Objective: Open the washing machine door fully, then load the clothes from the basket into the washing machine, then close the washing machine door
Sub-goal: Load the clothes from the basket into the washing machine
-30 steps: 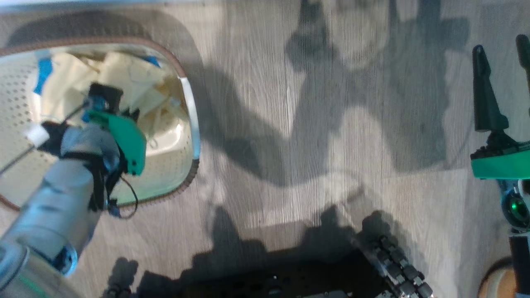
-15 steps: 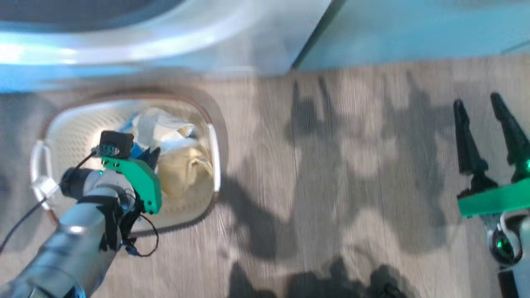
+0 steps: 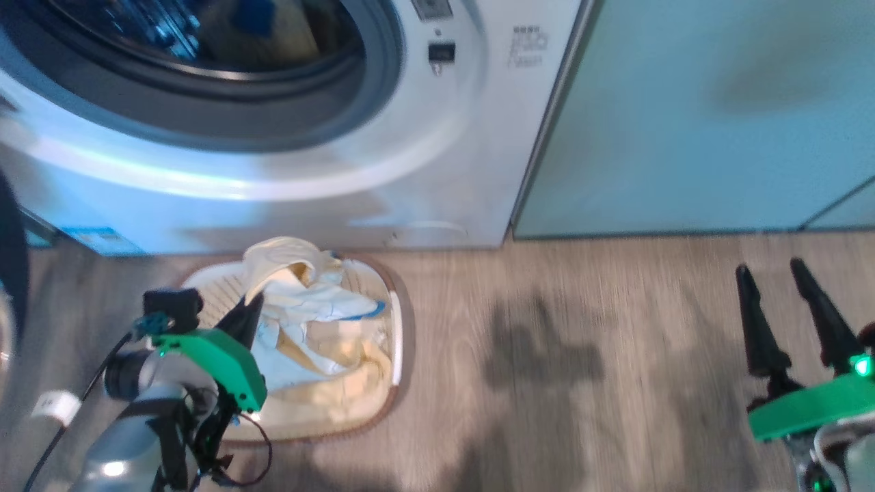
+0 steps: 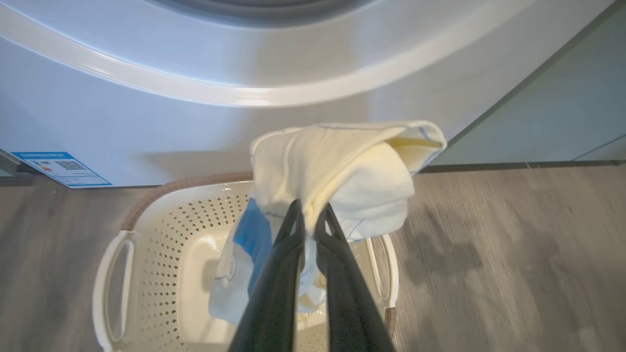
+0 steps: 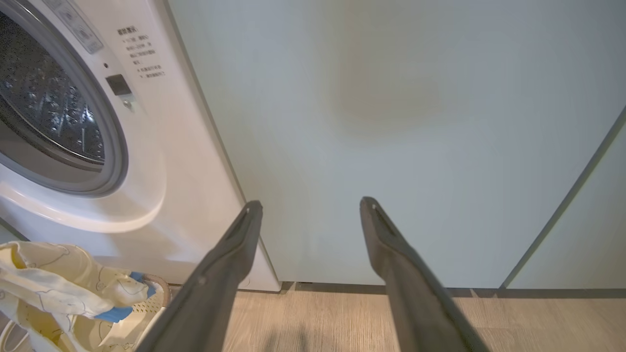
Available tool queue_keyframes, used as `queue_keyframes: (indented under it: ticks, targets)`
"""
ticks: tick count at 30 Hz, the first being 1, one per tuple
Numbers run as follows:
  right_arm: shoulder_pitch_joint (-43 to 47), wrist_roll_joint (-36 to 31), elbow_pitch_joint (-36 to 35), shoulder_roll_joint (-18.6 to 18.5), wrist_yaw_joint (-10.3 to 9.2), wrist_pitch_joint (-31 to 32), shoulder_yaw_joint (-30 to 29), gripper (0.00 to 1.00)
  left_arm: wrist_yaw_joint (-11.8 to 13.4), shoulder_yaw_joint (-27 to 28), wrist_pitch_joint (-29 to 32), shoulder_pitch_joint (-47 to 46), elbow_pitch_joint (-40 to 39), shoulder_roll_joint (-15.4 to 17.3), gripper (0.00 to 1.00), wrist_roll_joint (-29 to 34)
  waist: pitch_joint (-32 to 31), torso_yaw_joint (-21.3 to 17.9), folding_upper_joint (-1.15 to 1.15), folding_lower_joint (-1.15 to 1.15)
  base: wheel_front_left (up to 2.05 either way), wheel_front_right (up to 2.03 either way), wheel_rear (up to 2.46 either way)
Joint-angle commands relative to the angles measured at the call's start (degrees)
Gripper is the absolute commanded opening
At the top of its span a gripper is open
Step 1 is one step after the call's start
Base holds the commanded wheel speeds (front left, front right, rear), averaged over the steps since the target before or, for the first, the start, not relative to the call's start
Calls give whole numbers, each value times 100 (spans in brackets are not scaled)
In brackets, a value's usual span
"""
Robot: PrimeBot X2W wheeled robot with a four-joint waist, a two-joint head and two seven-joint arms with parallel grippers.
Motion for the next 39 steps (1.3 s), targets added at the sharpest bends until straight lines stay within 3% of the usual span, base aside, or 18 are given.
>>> queue_keyframes:
  ticks: [1,12,19,26,39]
  targets:
    - [84,32,-125,-31,10,-38,79,100,-2,354,-77,20,-212,250,0,54,-477,203,-1,1,0,0,0]
    - [708,65,-36,-1,10,-38,-12,100,-2,1763,-77,906,-1254,219,0,570,-1509,398,-1,1,0,0,0]
    - [938,58,-91,3,10,-38,-43,100,-2,2559,-77,1401,-2082,173,0,855,-1800,394,-1,1,0,0,0]
    - [989,53,-119,36,10,-38,-69,100,-2,2981,-77,1590,-2722,121,0,848,-1886,389,-1,1,0,0,0]
    - [981,-94,-300,111,10,-38,-145,100,-2,3044,-78,1694,-2905,96,0,796,-1869,351,-1,1,0,0,0]
